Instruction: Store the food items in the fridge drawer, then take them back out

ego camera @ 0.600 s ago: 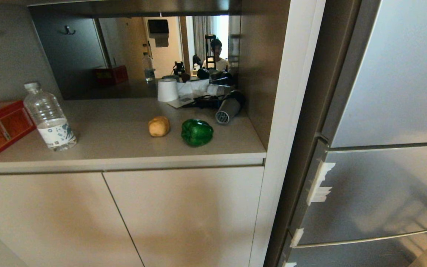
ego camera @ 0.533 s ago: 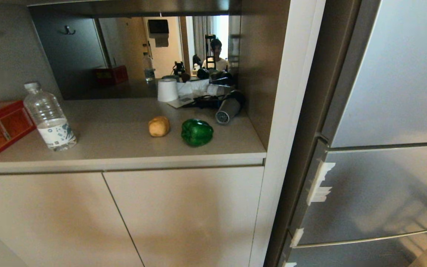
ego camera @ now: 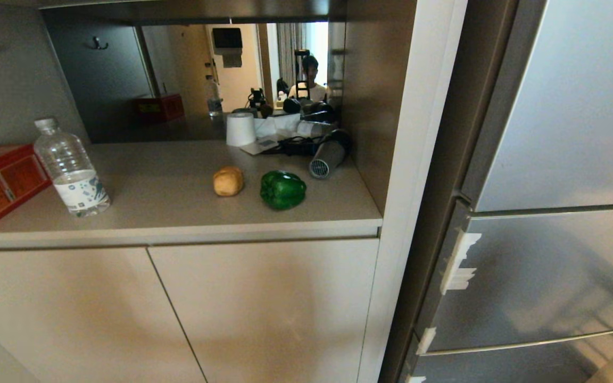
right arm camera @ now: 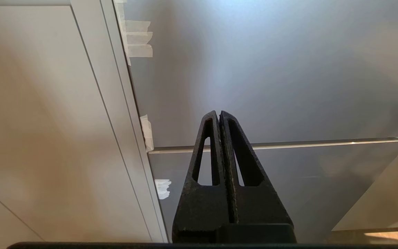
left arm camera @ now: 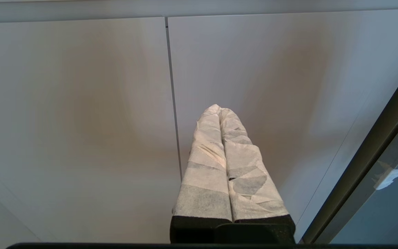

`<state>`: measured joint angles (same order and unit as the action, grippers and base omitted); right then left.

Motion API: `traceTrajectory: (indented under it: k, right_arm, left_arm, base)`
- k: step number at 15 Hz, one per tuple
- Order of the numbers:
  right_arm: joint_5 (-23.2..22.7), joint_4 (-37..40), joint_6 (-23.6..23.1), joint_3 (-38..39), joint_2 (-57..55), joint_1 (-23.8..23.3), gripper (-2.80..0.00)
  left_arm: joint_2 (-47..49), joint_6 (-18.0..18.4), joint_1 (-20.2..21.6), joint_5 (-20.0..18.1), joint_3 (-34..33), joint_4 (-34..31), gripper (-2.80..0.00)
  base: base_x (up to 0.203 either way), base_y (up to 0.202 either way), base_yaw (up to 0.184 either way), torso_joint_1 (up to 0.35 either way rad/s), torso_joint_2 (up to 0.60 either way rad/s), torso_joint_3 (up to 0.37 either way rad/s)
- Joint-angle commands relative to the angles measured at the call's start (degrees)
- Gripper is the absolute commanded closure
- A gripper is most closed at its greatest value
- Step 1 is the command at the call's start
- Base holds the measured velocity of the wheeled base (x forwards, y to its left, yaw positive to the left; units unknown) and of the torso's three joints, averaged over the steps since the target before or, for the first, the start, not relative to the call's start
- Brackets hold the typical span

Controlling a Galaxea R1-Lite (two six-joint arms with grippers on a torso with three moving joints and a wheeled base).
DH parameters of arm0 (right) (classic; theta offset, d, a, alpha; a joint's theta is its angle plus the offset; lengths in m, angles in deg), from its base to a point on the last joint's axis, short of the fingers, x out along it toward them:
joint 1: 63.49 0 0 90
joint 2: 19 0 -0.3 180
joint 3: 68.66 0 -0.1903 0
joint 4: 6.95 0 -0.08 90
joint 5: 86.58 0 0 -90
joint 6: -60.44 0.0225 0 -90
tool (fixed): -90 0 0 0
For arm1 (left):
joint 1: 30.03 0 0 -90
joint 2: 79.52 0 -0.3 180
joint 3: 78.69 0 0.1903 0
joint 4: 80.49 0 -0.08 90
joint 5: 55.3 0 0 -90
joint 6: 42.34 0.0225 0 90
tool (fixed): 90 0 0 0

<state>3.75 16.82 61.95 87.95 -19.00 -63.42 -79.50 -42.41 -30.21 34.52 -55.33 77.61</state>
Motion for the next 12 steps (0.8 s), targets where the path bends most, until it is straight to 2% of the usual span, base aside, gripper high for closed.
traceTrajectory:
  k: [1,12]
  right_arm:
    - [0.02,0.04,-0.02,0.02,-0.09,0.01,0.0]
    - [0.02,0.04,0.33,-0.06,-0.09,0.01,0.0]
  left_arm:
    - [-0.11,-0.03,0.01,0.01,-0.62,0.02,0.0]
    - [-0.11,-0.01,0.01,0.01,-0.62,0.02,0.0]
  base:
    - [0.0,0.0,0.0,0.0,0.0,0.0]
    - [0.0,0.001,-0.006,0.0,0.0,0.0]
